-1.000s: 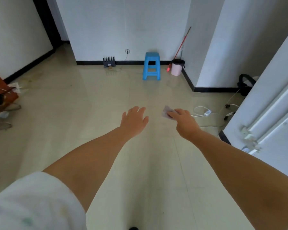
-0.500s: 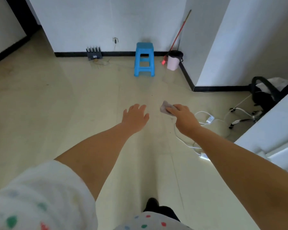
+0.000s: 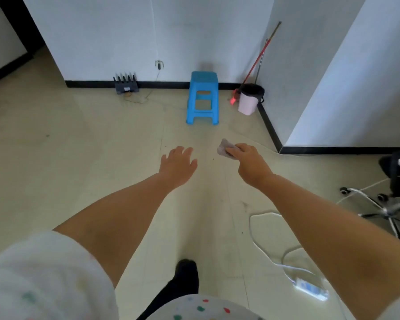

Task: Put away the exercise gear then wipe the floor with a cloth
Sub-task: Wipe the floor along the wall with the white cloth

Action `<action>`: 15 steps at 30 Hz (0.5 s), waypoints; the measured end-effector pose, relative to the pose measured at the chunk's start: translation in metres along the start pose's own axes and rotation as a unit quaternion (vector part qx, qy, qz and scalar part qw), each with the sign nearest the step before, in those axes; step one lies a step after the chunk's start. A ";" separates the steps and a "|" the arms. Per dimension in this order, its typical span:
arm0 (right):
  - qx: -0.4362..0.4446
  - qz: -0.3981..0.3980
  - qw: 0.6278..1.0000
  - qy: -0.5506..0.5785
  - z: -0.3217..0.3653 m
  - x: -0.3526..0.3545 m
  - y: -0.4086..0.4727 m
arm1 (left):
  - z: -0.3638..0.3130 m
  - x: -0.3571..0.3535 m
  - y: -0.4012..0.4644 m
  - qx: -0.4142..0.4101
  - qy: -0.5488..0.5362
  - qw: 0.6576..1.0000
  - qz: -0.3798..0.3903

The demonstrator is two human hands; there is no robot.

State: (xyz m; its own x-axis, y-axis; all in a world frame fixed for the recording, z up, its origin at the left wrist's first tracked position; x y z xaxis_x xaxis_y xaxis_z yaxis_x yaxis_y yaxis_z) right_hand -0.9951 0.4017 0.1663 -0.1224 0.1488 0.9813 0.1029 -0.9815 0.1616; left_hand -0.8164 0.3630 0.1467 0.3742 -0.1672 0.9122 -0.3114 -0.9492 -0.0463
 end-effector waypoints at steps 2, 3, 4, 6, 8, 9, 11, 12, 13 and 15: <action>-0.022 0.000 1.000 0.019 -0.026 -0.011 0.049 | 0.000 0.007 0.057 -0.009 0.002 1.000 0.018; -0.029 -0.003 0.999 0.025 -0.039 -0.016 0.071 | 0.000 0.012 0.084 -0.014 0.008 1.000 0.019; -0.036 0.000 0.999 0.031 -0.051 -0.022 0.093 | -0.003 0.017 0.111 -0.024 0.023 0.999 0.020; -0.051 0.006 0.998 0.040 -0.075 -0.032 0.131 | -0.006 0.023 0.164 -0.040 0.031 0.998 0.024; -0.063 0.008 0.997 0.039 -0.100 -0.043 0.168 | -0.013 0.021 0.208 -0.049 0.030 0.998 0.037; -0.069 0.010 0.997 0.037 -0.112 -0.047 0.187 | -0.016 0.018 0.231 -0.056 0.032 0.997 0.042; -0.069 0.008 0.997 0.036 -0.136 -0.055 0.228 | -0.020 0.010 0.278 -0.059 0.037 0.996 0.055; -0.068 0.007 0.997 0.036 -0.148 -0.060 0.249 | -0.021 0.005 0.301 -0.058 0.039 0.996 0.057; -0.066 0.009 0.997 0.034 -0.160 -0.067 0.272 | -0.020 0.001 0.326 -0.058 0.041 0.996 0.059; -0.060 0.011 0.998 0.034 -0.185 -0.077 0.320 | -0.021 -0.005 0.376 -0.050 0.035 0.996 0.060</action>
State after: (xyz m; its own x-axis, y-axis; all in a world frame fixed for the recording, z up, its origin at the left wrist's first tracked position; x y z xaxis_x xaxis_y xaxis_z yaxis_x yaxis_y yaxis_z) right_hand -1.1349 0.0543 0.1228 -0.1885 0.1225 0.9744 -0.0112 -0.9924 0.1226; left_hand -0.9534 0.0119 0.1333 0.2680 -0.2552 0.9290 -0.4361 -0.8920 -0.1193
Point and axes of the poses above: each hand's wrist, its own y-axis towards the middle knuckle, its own x-axis out of the back of the hand, z = x × y, the point moved 9 cm from there along y, towards the middle knuckle, and after that the axes turned 10 degrees about -y, right-handed, at the moved point
